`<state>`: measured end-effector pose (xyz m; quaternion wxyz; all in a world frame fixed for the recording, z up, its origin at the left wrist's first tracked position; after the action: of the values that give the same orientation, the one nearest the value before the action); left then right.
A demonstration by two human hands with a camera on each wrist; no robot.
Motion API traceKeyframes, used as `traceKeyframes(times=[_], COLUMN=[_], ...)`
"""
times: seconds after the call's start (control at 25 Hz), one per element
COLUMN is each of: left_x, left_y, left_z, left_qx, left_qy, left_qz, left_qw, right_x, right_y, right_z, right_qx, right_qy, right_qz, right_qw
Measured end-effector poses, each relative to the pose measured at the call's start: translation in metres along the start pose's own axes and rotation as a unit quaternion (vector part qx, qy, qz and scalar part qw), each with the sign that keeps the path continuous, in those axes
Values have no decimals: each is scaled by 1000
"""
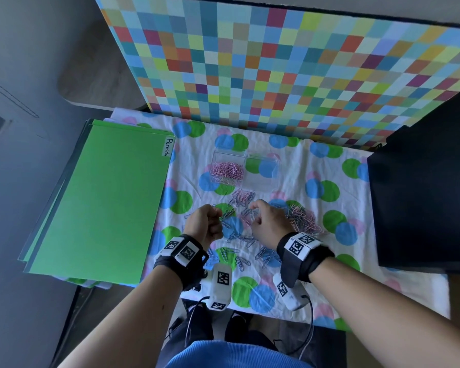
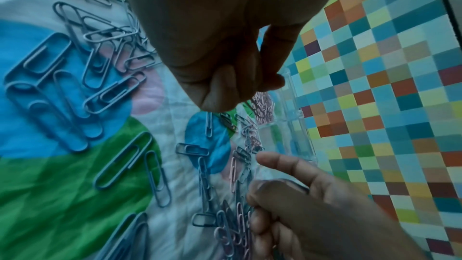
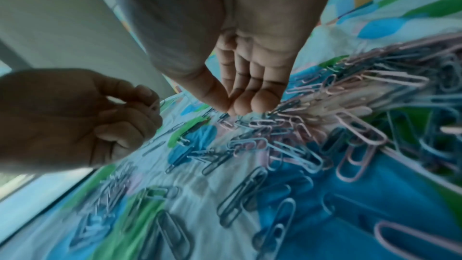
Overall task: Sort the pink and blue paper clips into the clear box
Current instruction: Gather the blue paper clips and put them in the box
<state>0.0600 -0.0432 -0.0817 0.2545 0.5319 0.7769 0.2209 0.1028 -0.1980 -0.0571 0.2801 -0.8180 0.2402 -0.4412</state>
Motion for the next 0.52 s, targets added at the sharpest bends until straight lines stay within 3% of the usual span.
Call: traceKeyframes(times=[0.08,0.16,0.24,0.36,0.52], left_x=[3,7,10,19,33], left_y=[0,6,11,14,26], left_z=[1,1,1,1,-6], left_qx=[-1,-29,-57,-52,-56], left_qy=[15,46,58,46,44], left_qz=[103,260,352,369,299], left_qw=[995,964,932,927,952], right_x=[-8,-12,-14,-16,-15], right_y=[-6,-12,-17,-22,-31], right_z=[0,0,2,6,3], right_qx=[8,24,33,19,13], right_qy=[-25,-19,-12,-23,-47], right_qz=[-73,-124,-151,-165,-189], right_qw=[997,992,988,986,981])
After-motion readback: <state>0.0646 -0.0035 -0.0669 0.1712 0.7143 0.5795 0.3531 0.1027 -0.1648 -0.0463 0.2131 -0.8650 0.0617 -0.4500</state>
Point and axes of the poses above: each hand's wrist, its own z-axis towards the middle knuckle, its own x-axis out of the back of the hand, y = z × x, the point moved 8 cm from there along z, towards the middle knuckle, and after that the axes turned 7 degrees about z, right-handed, at the moved point
